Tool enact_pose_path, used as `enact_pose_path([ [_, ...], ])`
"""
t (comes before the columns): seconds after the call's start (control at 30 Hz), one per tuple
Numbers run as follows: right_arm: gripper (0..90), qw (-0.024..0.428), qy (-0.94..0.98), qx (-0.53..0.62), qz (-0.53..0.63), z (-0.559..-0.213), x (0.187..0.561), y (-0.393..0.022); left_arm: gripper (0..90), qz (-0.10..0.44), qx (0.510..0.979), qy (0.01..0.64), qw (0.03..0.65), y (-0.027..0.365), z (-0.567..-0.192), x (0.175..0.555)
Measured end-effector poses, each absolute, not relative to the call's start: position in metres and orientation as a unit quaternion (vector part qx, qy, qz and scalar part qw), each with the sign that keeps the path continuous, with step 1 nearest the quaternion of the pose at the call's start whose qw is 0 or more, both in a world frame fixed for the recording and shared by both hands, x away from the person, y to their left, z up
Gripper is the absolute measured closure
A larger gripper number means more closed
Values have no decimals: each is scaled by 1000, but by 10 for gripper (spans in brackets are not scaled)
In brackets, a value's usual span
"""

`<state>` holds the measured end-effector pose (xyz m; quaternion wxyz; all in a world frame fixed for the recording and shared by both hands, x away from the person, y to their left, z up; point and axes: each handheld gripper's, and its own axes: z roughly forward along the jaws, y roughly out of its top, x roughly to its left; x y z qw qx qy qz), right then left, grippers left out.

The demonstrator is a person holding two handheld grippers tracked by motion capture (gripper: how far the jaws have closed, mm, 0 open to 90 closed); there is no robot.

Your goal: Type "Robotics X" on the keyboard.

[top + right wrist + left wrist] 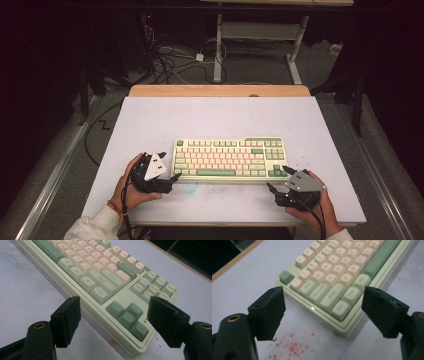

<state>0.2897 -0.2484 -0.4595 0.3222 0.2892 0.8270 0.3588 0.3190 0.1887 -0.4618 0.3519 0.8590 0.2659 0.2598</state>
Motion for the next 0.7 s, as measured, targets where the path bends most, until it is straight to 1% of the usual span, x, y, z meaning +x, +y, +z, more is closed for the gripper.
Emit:
enact_pose_path([
  [0.1,271,323,826,289,360,-459,290,-248,179,263,861,271,342,195,-465,315],
  [0.33,271,321,827,288,360,-459,291,-246,193,253,855,294,344,209,-469,307],
  [0.47,271,320,829,288,357,-460,292,-246,246,251,853,307,339,214,-469,305],
  [0.53,270,320,829,287,357,-460,292,-246,297,248,853,312,338,216,-468,306],
  [0.6,271,320,829,287,357,-460,292,-245,402,245,850,314,344,218,-465,308],
  [0.63,271,319,829,287,357,-460,292,-245,440,236,851,319,344,219,-464,308],
  [0.7,271,320,830,287,356,-460,292,-245,594,225,853,321,345,220,-462,310],
])
